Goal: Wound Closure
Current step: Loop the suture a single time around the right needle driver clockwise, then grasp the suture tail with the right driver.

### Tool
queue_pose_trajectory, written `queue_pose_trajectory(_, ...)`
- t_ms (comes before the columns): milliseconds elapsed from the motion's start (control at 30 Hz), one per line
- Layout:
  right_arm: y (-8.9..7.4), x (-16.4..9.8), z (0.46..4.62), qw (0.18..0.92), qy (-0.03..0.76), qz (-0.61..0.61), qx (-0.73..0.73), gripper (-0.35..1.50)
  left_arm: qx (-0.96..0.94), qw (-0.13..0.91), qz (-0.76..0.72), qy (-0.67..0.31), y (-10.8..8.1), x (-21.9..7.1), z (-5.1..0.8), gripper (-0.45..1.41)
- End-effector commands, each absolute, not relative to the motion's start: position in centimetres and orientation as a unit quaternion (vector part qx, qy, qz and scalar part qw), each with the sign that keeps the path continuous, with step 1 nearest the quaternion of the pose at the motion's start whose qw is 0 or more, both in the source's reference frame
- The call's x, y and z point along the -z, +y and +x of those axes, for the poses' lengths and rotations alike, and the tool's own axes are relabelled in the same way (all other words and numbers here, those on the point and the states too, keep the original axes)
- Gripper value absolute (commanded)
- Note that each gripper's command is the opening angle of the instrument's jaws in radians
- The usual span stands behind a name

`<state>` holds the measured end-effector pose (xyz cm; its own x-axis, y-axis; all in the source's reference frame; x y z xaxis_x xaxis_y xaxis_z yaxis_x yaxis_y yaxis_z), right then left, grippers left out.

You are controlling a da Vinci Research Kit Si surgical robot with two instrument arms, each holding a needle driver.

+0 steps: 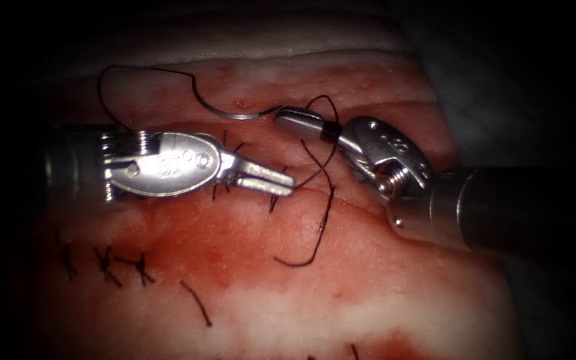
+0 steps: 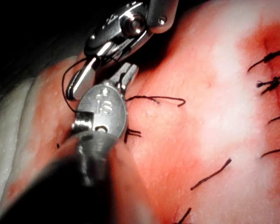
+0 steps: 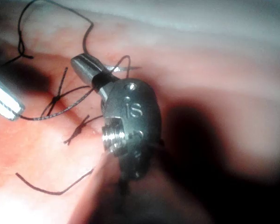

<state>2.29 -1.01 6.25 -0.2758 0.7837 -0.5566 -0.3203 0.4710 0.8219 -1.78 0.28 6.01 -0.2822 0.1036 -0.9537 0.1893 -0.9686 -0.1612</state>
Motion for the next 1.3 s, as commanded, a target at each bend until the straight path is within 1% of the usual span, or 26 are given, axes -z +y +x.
queue_pose_trajectory(33, -0.94, -6.24, 2.35, 0.561, 0.646, 0.204, -0.475, -0.35, 0.791, 0.026, 0.599, 0.124, 0.30, -6.09, -1.82, -0.45)
queue_pose_trajectory(367, -1.03, -5.86, 2.29, 0.533, 0.676, 0.296, -0.414, -0.35, 0.795, 0.010, 0.592, 0.133, 0.27, -6.47, -1.79, -0.45)
queue_pose_trajectory(467, -1.11, -5.75, 2.33, 0.543, 0.667, 0.326, -0.393, -0.35, 0.794, 0.003, 0.592, 0.139, 0.28, -6.61, -1.80, -0.45)
queue_pose_trajectory(600, -1.20, -5.68, 2.41, 0.567, 0.645, 0.362, -0.362, -0.35, 0.793, 0.002, 0.593, 0.142, 0.28, -6.73, -1.82, -0.45)
queue_pose_trajectory(667, -1.23, -5.65, 2.45, 0.593, 0.632, 0.377, -0.327, -0.35, 0.791, 0.002, 0.595, 0.145, 0.28, -6.76, -1.81, -0.45)
queue_pose_trajectory(1033, -1.39, -5.70, 2.73, 0.692, 0.548, 0.413, -0.225, -0.35, 0.791, 0.006, 0.594, 0.150, 0.23, -6.80, -1.80, -0.45)
queue_pose_trajectory(1133, -1.49, -5.70, 2.80, 0.710, 0.530, 0.418, -0.203, -0.13, 0.792, 0.010, 0.591, 0.152, 0.19, -6.81, -1.80, -0.45)
queue_pose_trajectory(1167, -1.52, -5.71, 2.83, 0.714, 0.525, 0.419, -0.198, -0.01, 0.791, 0.011, 0.592, 0.153, 0.18, -6.81, -1.80, -0.45)
queue_pose_trajectory(1200, -1.57, -5.71, 2.87, 0.720, 0.519, 0.420, -0.189, 0.15, 0.791, 0.009, 0.591, 0.154, 0.18, -6.82, -1.80, -0.45)
queue_pose_trajectory(1267, -1.65, -5.72, 2.91, 0.729, 0.508, 0.423, -0.176, 0.36, 0.791, 0.010, 0.591, 0.154, 0.17, -6.82, -1.79, -0.45)
queue_pose_trajectory(1300, -1.70, -5.73, 2.94, 0.734, 0.505, 0.423, -0.166, 0.49, 0.791, 0.010, 0.592, 0.155, 0.17, -6.83, -1.79, -0.45)
